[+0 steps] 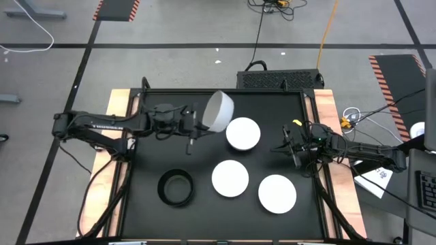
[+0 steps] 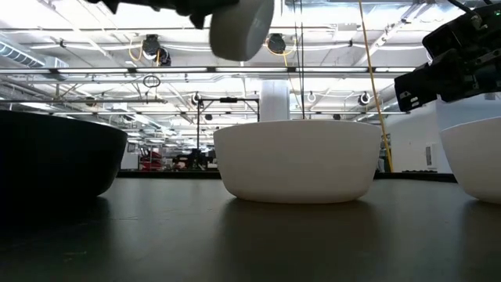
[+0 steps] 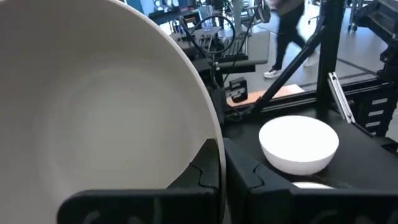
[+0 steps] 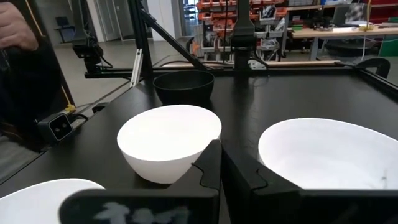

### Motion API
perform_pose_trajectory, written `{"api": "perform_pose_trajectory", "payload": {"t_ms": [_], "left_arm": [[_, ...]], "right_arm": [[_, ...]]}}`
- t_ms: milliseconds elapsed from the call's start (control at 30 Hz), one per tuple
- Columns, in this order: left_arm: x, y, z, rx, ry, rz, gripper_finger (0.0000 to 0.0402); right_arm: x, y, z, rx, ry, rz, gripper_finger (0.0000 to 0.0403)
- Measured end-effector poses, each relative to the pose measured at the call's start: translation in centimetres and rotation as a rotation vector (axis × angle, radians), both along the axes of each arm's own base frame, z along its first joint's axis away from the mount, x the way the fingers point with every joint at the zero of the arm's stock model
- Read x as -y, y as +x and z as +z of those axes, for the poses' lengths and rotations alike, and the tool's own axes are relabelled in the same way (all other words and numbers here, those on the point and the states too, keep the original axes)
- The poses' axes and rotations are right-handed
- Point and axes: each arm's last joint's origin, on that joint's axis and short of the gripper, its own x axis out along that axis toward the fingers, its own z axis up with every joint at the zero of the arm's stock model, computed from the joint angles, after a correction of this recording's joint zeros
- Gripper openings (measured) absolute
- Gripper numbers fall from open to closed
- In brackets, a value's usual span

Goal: Nest bowls inside each other
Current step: Stack the gray bowl on top of the top white bowl

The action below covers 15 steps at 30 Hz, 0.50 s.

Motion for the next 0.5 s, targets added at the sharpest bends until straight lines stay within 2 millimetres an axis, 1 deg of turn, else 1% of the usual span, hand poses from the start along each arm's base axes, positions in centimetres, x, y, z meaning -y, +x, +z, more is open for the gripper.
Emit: {"api": "perform_pose_trajectory", "payload": {"t_ms": [167, 267, 400, 500], "left_arm": [[-1.3, 3.4, 1.0, -0.080, -0.011, -0.014, 0.0000], [-2.5, 5.6, 1.2, -0.149, -0.023, -0.006, 0.0000], [-4.4, 8.6, 0.1, -0.292, -0.066, 0.007, 0.0000], [-5.4, 10.6, -1.0, -0.403, -0.088, 0.020, 0.0000]], "right_arm": [[0.0, 0.0, 0.1, 0.007, -0.002, -0.001, 0.0000], [0.0, 0.0, 0.1, 0.007, -0.002, -0.001, 0.0000], [0.0, 0.0, 0.1, 0.006, 0.001, -0.002, 0.0000], [0.0, 0.0, 0.1, 0.006, 0.001, -0.001, 0.0000]]}}
